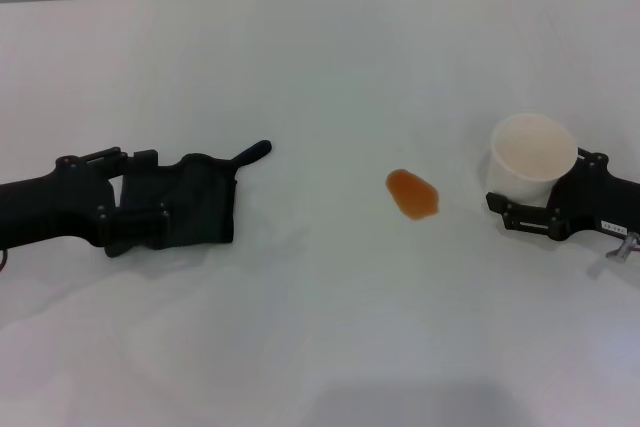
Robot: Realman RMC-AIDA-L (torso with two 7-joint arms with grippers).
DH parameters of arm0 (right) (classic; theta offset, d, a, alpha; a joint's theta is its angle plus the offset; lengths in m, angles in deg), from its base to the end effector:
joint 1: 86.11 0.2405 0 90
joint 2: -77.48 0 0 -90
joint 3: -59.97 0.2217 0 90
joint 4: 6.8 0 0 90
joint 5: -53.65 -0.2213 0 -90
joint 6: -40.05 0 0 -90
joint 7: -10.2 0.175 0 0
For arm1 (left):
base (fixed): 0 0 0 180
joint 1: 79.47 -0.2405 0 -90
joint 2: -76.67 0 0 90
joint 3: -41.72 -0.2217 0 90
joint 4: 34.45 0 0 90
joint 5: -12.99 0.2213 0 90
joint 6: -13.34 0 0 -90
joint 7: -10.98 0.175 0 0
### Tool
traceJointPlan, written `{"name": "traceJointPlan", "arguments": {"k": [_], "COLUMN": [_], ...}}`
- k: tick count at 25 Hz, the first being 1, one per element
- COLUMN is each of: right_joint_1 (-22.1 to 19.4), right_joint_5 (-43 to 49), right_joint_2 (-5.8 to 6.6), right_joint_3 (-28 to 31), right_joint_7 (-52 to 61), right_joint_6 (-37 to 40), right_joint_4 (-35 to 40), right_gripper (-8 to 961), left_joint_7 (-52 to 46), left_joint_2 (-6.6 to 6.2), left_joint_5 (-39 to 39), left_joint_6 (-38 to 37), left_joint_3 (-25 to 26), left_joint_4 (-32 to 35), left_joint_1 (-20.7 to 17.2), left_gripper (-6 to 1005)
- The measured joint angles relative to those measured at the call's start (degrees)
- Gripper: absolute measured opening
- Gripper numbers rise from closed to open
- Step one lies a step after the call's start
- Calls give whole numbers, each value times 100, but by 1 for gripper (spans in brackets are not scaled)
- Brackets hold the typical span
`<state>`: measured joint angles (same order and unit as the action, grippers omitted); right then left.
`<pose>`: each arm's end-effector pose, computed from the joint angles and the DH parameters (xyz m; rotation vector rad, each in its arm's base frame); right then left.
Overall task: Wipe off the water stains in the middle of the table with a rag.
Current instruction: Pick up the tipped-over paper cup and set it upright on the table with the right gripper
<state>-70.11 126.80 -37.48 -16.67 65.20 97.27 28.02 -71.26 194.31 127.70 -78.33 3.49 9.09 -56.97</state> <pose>0.2960 0.3368 -0.0313 -2.3960 0.4541 0.4365 -0.2706 0.3115 0.0212 -2.6363 -0.7416 -0.6367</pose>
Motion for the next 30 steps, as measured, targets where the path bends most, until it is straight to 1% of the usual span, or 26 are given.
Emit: {"name": "traceJointPlan", "arguments": {"k": [4,7,11,13,20,26,30], "right_joint_1": [-22,-30,-105,-224,-659,-762,-810], "right_joint_5": [1,153,650,888,1252,1794,1924], "right_joint_2": [8,24,41,42,46,45,31], "right_joint_3": [4,4,8,34,79,102,318], "right_joint_7": [65,230,648,850,1313,1818,1940], "right_joint_6": [98,98,69,66,122,136,235], "right_joint_4": [85,138,387,632,1481,1860,1982], "right_gripper": [869,869,869,868,868,868,867], "left_joint_7": [-29,-29,-29,-29,-29,-29,-33], "left_joint_2": [-2,-6,-14,-14,-20,-23,-17], "left_joint_5": [2,3,5,6,8,8,8], "left_joint_6": [0,0,0,0,0,0,0], "left_joint_3": [0,0,0,-1,7,0,-1], "left_joint_4": [15,15,14,13,-5,-3,-5], "left_joint_1": [0,0,0,0,0,0,0], "left_gripper": [874,874,874,874,874,874,874]}}
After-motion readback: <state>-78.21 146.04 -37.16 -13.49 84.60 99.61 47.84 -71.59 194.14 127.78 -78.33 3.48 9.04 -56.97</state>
